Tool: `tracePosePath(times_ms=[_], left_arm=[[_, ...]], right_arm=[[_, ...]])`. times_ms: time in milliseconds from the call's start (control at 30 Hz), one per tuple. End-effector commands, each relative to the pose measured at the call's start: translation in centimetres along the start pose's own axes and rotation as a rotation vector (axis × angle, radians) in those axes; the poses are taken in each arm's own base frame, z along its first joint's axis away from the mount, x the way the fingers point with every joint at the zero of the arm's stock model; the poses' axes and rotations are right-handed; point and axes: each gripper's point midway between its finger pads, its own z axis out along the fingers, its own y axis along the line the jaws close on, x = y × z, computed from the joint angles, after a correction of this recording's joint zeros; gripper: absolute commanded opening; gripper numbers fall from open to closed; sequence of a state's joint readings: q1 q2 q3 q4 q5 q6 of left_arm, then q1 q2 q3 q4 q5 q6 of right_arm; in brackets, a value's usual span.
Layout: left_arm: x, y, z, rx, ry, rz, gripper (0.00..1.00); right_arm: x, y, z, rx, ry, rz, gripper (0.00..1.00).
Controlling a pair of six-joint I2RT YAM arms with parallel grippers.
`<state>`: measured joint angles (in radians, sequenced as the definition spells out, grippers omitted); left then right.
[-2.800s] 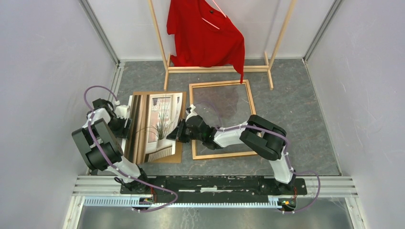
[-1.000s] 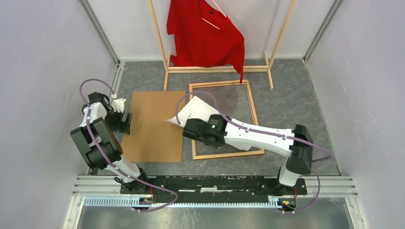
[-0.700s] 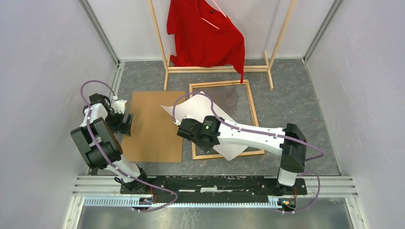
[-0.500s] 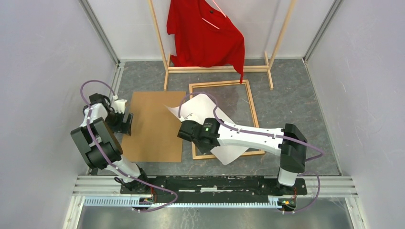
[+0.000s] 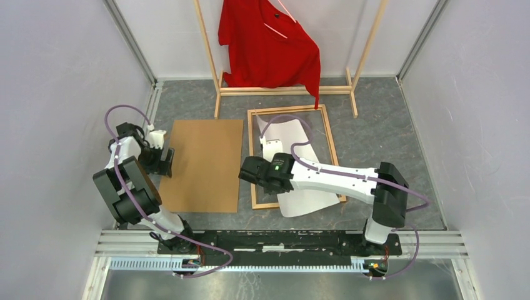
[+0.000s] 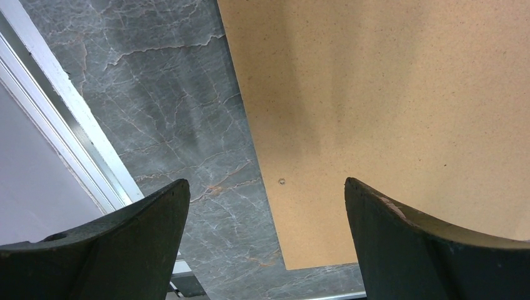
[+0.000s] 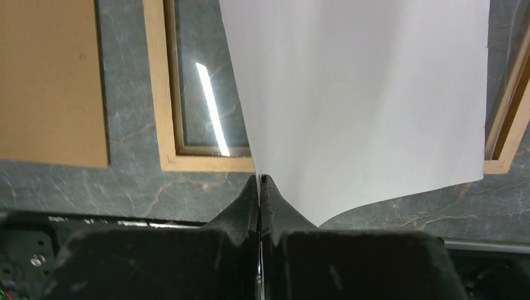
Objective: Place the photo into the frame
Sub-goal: Turn over the photo from the photo frame.
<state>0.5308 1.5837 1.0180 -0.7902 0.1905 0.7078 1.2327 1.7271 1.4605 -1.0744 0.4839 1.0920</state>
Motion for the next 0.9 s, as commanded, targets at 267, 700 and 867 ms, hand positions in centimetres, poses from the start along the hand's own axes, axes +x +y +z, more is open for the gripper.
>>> tracePosePath(times_ms=[267, 700, 867], left_arm=[[-0.7, 0.2, -0.4, -0.011, -0.035, 0.015, 1.00], [-0.5, 0.2, 0.0, -0.002, -0.023, 0.012, 1.00], [-0.5, 0.1, 0.1, 0.002, -0.021, 0.010, 1.00]], right_arm=[[-5.0, -2.2, 3.2, 0.216, -0.132, 0.074, 0.00], [-6.2, -2.4, 5.1, 0.256, -0.160, 0.014, 0.00], [-7.2, -0.3, 5.8, 0.242, -0.151, 0.008, 0.00]])
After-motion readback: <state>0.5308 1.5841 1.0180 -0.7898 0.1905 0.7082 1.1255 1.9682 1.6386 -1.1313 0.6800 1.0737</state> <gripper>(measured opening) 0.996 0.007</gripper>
